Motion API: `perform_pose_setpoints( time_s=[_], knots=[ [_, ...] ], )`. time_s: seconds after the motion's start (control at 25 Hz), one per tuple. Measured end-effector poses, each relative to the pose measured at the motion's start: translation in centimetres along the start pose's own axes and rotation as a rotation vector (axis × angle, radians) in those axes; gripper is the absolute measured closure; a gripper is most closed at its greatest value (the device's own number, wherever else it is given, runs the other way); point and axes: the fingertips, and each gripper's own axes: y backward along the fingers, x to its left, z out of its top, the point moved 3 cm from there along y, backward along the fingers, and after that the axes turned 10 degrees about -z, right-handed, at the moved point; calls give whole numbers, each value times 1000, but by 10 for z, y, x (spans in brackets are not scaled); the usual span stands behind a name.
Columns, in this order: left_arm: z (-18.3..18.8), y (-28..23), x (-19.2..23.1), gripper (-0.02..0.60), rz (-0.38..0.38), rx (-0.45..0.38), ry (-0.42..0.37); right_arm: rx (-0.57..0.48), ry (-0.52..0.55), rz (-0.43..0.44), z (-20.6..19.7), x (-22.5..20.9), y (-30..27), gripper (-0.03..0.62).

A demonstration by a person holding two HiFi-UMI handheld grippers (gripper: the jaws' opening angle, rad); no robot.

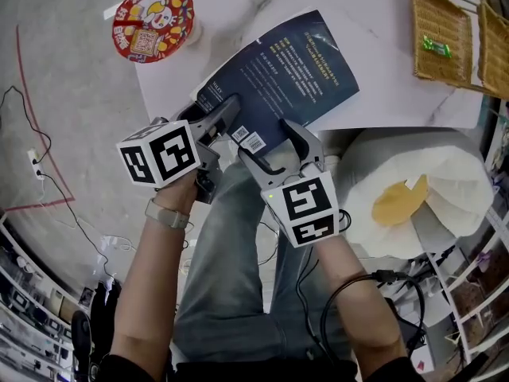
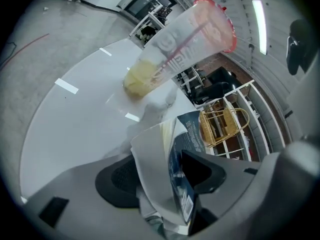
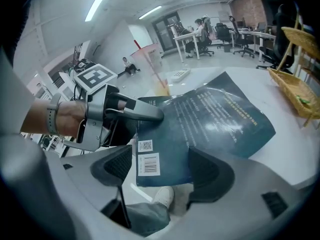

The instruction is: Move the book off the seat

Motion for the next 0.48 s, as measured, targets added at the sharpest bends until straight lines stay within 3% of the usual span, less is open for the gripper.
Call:
perform_pose_setpoints(
  time_s=[0.48],
  knots=[
    [-12, 28, 5, 319, 110, -43, -3, -11, -18, 48, 1, -4, 4, 235]
  ],
)
